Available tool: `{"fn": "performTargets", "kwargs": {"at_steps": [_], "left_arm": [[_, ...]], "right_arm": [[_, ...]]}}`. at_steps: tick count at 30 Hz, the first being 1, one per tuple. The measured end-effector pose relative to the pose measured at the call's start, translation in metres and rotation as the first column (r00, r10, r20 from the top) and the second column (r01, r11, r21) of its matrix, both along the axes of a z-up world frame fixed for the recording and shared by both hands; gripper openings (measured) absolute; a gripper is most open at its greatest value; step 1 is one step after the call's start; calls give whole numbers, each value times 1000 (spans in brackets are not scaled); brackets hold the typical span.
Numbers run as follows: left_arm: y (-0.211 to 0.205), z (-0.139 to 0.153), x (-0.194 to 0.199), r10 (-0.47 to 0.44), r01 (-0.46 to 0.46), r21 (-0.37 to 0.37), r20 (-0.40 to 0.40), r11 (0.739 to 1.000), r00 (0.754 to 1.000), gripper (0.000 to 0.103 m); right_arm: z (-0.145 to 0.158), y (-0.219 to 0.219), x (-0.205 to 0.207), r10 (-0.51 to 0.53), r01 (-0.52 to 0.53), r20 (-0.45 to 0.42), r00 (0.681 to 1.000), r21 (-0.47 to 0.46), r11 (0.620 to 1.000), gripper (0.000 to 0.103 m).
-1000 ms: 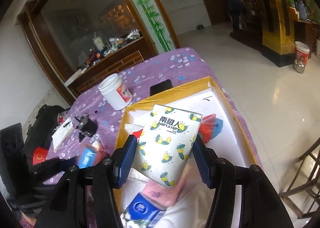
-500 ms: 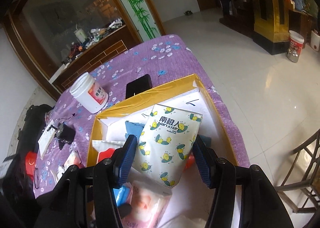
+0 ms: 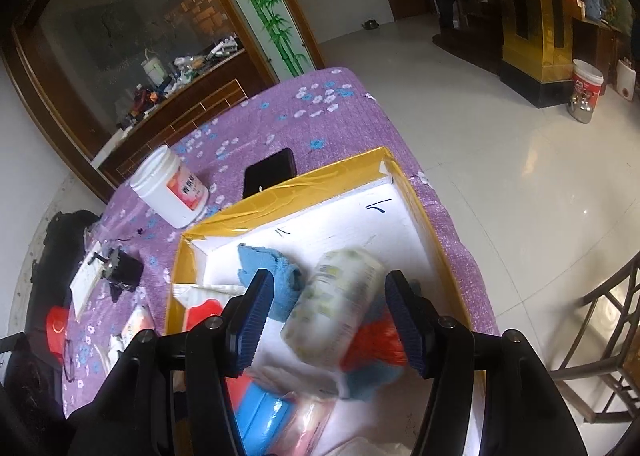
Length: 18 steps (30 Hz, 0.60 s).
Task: Organize soft objects
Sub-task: 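Open both grippers to drop the packs into the box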
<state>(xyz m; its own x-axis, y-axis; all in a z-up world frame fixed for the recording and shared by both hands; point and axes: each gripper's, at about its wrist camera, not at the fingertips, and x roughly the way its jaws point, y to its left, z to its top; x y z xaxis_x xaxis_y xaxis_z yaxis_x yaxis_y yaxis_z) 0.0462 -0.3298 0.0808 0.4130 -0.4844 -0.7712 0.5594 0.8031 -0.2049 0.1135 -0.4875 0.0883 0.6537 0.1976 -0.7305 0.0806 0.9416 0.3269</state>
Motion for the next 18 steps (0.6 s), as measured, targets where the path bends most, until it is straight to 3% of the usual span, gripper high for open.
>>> {"fn": "performTargets", "kwargs": {"at_steps": [5, 11, 18], "left_arm": [[25, 5, -18, -15, 15, -22, 18, 1000, 1000, 62], [80, 10, -46, 17, -15, -60, 31, 998, 999, 62], [186, 13, -53, 196, -191, -59, 93, 980, 976, 62]], "right_arm": [[16, 4, -31, 0, -5, 78, 997, 57, 998, 62], [24, 38, -75, 74, -95, 169, 983, 119, 988, 68], [23, 97, -82, 214, -237, 143, 966, 166, 957, 68]]}}
